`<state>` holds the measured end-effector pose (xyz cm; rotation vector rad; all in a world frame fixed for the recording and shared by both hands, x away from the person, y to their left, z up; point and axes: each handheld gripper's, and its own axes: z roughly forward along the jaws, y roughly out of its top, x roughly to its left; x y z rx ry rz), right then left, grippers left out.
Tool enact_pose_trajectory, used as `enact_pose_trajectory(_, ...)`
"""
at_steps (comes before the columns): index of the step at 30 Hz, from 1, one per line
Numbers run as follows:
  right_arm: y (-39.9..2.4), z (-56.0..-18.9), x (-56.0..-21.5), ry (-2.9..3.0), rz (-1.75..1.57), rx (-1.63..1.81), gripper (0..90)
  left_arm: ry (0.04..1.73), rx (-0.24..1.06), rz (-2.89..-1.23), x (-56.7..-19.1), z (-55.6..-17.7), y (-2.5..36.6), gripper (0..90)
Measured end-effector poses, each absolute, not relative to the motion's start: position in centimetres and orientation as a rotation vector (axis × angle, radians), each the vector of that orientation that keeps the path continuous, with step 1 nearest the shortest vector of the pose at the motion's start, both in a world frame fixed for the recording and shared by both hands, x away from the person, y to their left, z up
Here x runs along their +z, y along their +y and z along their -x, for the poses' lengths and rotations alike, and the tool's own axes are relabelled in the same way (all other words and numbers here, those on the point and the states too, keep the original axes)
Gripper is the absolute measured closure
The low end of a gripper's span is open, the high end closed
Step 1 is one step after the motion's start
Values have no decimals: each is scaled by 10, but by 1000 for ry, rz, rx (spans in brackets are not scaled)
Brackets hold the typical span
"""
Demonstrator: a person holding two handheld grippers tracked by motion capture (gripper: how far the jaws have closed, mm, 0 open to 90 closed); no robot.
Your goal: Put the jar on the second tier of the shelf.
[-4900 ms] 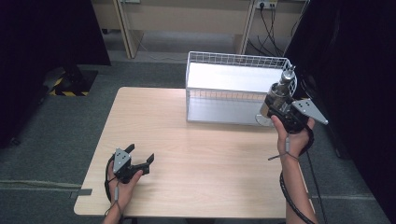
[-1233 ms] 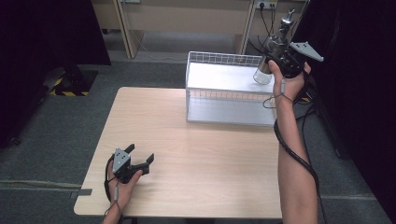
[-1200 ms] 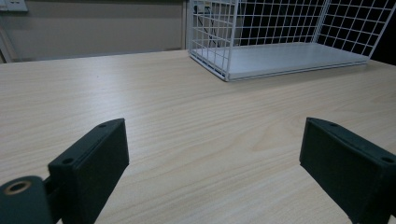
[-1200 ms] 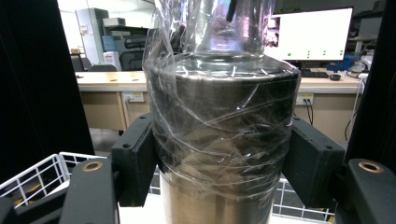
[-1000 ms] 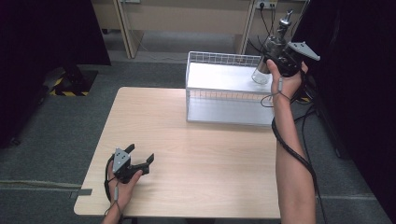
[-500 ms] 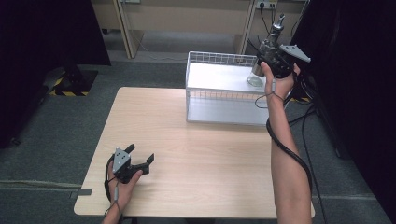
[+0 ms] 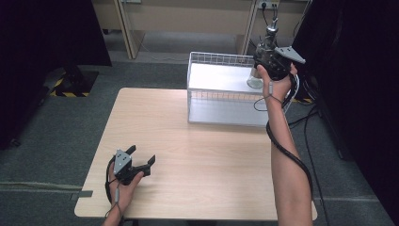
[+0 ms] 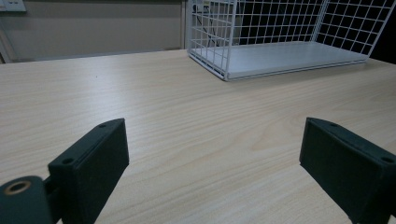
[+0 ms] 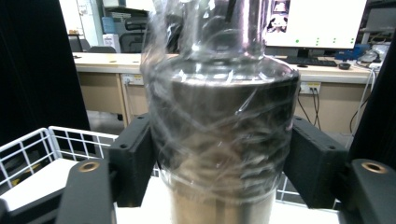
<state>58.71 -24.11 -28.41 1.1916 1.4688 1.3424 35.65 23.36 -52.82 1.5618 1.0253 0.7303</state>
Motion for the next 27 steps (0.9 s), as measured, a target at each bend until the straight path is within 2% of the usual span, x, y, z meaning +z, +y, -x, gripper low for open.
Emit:
enact_pose_trajectory(11,-241,-578,-280,1476,-1216,1318,144,1023,733,-1569,-528,-356,233,78)
enact_pose_trajectory(27,-248,-549,-284,1521,-1210,1345,110,1020,740,-1572,-528,-356,232,77)
